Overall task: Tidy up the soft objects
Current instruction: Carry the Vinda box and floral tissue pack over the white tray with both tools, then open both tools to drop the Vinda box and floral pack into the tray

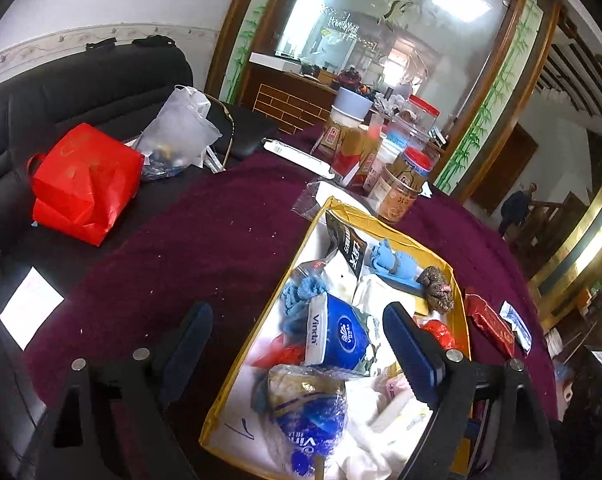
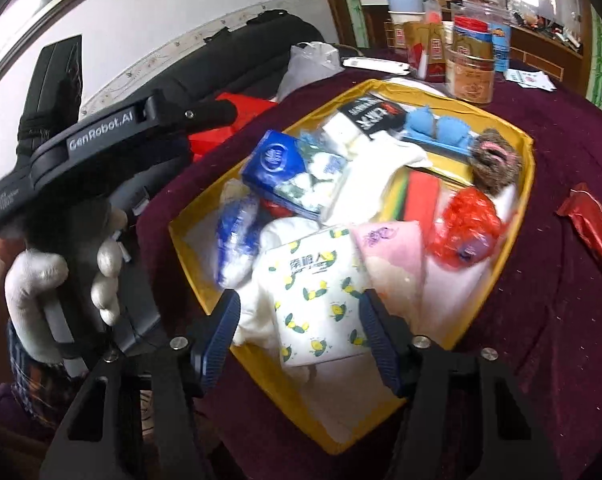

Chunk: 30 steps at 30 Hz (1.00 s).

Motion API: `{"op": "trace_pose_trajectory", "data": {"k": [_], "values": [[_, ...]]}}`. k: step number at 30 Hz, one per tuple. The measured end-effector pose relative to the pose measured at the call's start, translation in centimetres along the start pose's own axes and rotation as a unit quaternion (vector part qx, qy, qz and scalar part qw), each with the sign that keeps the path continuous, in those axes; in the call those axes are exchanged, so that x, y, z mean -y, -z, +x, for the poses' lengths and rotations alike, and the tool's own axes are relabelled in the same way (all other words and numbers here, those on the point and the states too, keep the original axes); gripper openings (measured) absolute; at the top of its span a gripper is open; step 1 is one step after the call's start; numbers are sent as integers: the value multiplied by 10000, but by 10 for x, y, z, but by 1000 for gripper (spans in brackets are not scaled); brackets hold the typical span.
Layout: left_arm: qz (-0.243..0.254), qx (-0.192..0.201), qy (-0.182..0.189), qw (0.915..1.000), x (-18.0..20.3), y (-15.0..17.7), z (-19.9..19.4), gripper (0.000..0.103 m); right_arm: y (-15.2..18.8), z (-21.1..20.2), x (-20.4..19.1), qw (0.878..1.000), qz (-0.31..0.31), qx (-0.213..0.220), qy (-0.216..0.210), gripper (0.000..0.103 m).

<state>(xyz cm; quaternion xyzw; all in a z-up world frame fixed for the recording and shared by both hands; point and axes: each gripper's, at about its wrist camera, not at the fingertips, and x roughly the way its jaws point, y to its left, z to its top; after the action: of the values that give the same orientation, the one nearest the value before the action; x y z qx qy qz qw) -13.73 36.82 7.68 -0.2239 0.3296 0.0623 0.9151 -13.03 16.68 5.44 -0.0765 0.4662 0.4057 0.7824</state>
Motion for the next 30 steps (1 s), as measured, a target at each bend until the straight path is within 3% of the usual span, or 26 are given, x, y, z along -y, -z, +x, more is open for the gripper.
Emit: {"op": "trace_pose_trajectory", "data": {"k": [5,8,9,11,14,16,18,20,21,22,25,27,30], "values": [[112,-11,52,9999,7,5,-2,90,-3,11,-9,9998,-167,-118,-24,58],[236,80,11,9997,13,8,-8,90,-1,13,-9,9994,-184,-255,-115,69],[254,127,2,9996,14,9,-9,90,0,13,-7,9993,-170,-314,-74,74],[330,287,-95,9990,18,10,-16,90,5,21,2,9984,-18,-555,124,75],[531,680,-404,9955,28,13,-29,94,7,16,14,9981,104,-349,494,74],[676,1111,-870,9877,38,18,-44,94,6,7,19,9986,230,-201,435,74],[716,1745,-1425,9717,49,25,-67,103,6,-11,20,9986,264,103,436,74],[727,2458,-1410,9563,60,37,-93,103,10,-37,19,9956,199,630,668,74],[690,2617,-1297,9539,62,40,-98,103,14,-49,19,9929,179,858,809,74],[608,2624,-1138,9563,64,39,-99,103,17,-58,20,9892,162,1071,985,76],[424,2069,-840,9738,63,28,-84,103,24,-76,17,9730,11,1603,1658,90],[324,2038,-1104,9722,65,30,-78,103,33,-83,12,9569,-108,1951,2150,101],[360,1948,-1255,9721,70,34,-72,103,39,-82,14,9470,-220,2027,2482,103]]}}
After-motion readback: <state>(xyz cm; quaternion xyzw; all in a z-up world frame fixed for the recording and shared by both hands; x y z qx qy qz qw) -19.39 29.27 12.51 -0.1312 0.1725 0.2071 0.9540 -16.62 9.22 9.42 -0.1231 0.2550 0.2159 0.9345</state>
